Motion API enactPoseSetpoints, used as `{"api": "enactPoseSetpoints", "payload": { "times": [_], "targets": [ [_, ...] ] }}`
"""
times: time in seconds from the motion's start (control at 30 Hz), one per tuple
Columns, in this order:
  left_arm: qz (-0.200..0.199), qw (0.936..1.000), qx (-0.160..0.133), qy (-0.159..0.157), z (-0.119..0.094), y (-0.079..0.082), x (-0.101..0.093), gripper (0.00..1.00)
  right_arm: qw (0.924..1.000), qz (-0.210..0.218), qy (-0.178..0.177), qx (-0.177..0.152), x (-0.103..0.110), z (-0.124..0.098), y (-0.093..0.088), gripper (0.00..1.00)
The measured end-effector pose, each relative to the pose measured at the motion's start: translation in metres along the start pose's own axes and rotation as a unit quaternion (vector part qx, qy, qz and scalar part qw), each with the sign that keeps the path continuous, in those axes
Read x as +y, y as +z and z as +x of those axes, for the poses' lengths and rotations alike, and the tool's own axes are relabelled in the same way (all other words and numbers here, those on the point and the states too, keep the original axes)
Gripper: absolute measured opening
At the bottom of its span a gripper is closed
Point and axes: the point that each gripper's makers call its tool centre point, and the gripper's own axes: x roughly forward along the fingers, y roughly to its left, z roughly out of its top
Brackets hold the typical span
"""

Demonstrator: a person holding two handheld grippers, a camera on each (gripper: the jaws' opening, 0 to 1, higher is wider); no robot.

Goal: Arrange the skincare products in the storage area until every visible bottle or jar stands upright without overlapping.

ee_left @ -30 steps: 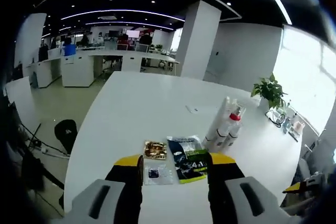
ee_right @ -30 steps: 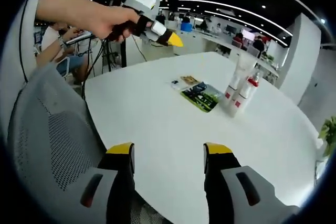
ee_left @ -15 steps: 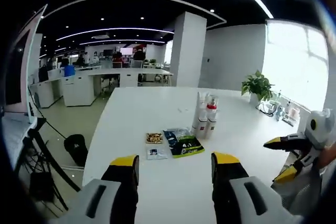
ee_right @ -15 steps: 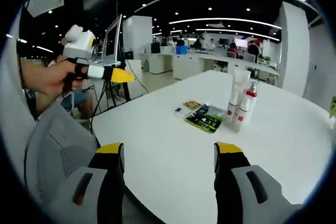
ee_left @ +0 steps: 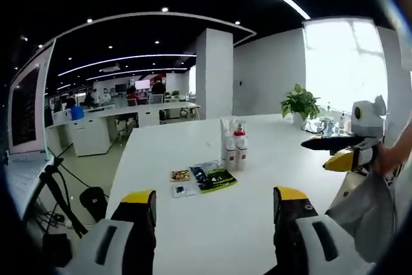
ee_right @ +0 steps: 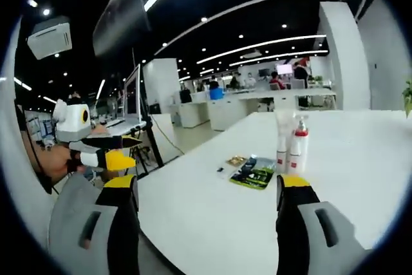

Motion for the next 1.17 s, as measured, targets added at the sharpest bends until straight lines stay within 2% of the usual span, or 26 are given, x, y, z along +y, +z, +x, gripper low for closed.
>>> {"api": "enactPoseSetpoints", "payload": {
  "times": [0.13,0.23,0.33,0.37,0.43,0.57,0.6,0.73,0.87,1.17],
  "targets": [
    [0.012,0.9999,-0.006,-0.007,-0.004,-0.005,-0.004,0.84,0.9993,0.02,-0.003,-0.033,-0.001,-0.002,0.013,0.89],
    [0.025,0.9997,-0.002,-0.003,-0.003,-0.007,-0.003,0.87,0.9996,0.018,0.006,-0.024,0.003,0.0,0.009,0.9],
    [0.032,0.9991,-0.003,0.028,0.001,-0.013,0.009,0.99,0.9998,0.013,0.013,-0.01,0.01,0.003,0.005,0.91],
    [0.033,0.999,0.0,0.029,0.003,-0.015,0.009,0.99,0.9998,0.011,0.016,-0.008,0.012,0.003,0.004,0.91],
    [0.041,0.9988,0.006,0.027,0.008,-0.021,0.003,1.0,0.9996,0.007,0.025,-0.007,0.017,0.004,0.003,0.91],
    [0.061,0.9981,-0.001,-0.007,0.018,-0.025,-0.017,0.99,0.9994,-0.005,0.035,-0.003,0.022,0.004,0.002,0.87],
    [0.067,0.9977,0.011,-0.001,0.018,-0.028,-0.015,0.99,0.9994,-0.001,0.035,0.0,0.021,0.005,0.0,0.87],
    [0.053,0.9986,-0.002,0.003,0.016,-0.022,-0.012,0.99,0.9996,-0.003,0.027,0.004,0.017,0.004,-0.002,0.86],
    [0.04,0.9991,0.007,0.01,0.018,-0.026,-0.008,0.98,0.9996,-0.01,0.023,0.012,0.015,0.005,-0.005,0.84],
    [0.057,0.9983,0.014,0.003,0.019,-0.031,-0.013,0.99,0.9996,-0.018,0.021,0.002,0.014,0.001,-0.001,0.84]
  ]
}}
